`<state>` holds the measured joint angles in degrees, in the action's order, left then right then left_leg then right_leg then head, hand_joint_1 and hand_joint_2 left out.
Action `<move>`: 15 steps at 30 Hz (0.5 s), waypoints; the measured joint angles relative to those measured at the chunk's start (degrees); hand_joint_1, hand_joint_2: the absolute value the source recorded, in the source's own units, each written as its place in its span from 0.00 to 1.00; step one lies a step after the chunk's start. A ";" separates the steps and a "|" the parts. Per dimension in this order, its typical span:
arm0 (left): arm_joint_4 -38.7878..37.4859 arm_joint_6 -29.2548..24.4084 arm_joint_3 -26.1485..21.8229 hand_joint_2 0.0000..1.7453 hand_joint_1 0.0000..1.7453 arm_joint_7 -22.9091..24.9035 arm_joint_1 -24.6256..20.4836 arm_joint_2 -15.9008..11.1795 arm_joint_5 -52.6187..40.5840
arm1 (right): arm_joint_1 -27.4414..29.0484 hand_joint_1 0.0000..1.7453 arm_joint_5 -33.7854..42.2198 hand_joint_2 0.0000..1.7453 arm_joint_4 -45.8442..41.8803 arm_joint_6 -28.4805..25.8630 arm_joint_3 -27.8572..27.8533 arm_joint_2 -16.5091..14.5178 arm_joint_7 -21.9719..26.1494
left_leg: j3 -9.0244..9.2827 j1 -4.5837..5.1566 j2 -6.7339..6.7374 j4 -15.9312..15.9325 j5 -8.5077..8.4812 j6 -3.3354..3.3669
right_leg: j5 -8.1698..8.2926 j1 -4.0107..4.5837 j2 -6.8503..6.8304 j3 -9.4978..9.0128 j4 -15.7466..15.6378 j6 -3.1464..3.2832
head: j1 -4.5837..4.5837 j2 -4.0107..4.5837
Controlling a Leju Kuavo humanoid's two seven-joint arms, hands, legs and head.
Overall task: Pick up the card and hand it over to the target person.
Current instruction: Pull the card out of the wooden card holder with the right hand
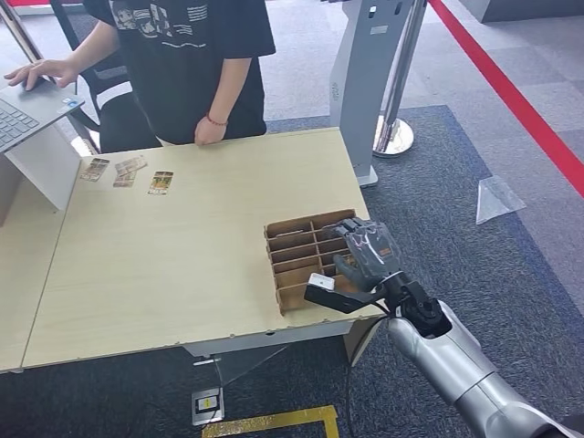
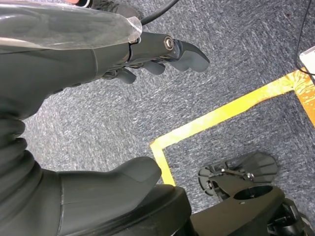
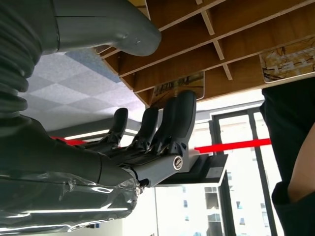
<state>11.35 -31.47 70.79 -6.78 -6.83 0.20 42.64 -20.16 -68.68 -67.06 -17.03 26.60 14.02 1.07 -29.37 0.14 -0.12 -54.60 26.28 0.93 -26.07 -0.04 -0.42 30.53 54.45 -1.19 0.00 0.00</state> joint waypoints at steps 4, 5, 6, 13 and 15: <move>-0.03 -0.04 -0.10 1.00 0.00 0.01 0.00 -0.05 0.12 | -0.13 0.46 0.21 1.00 1.09 0.04 0.08 -0.11 0.15 | 0.02 0.01 0.03 0.04 -0.02 -0.03 | 0.03 -0.01 0.04 0.00 -0.02 0.00 | 0.00 0.00; -0.02 -0.05 -0.12 1.00 0.00 0.01 0.01 -0.06 0.15 | -0.17 0.46 0.22 1.00 1.42 -0.02 0.07 -0.12 0.17 | 0.02 0.00 0.03 0.04 -0.02 -0.02 | 0.03 -0.01 0.04 0.00 -0.02 0.00 | 0.00 0.00; -0.02 -0.07 -0.14 1.00 0.00 0.02 0.02 -0.07 0.17 | -0.22 0.46 0.22 1.00 1.72 -0.06 0.05 -0.13 0.18 | 0.01 0.00 0.03 0.03 -0.02 -0.03 | 0.03 0.00 0.04 0.00 -0.02 0.00 | 0.00 0.00; 0.00 -0.11 -0.10 1.00 0.00 0.07 0.02 -0.01 0.17 | -0.14 0.53 0.27 1.00 2.59 -0.10 -0.22 0.25 0.16 | 0.02 0.00 0.00 0.05 -0.03 -0.02 | 0.03 0.00 0.01 -0.02 -0.05 0.00 | 0.00 0.00; 0.03 -0.14 -0.16 1.00 0.00 0.01 0.02 -0.01 0.22 | 0.00 0.55 0.28 1.00 2.62 -0.06 -0.28 0.37 0.14 | 0.02 0.00 -0.01 0.04 -0.02 -0.01 | 0.02 0.00 0.00 -0.02 -0.04 0.00 | 0.00 0.00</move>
<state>11.38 -31.61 70.64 -6.77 -6.81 0.20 42.86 -20.16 -68.40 -64.44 -17.09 26.32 14.39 1.21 -29.34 0.14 -0.13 -54.56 26.27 0.91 -26.06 -0.04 -0.42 30.50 54.41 -1.19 0.00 0.00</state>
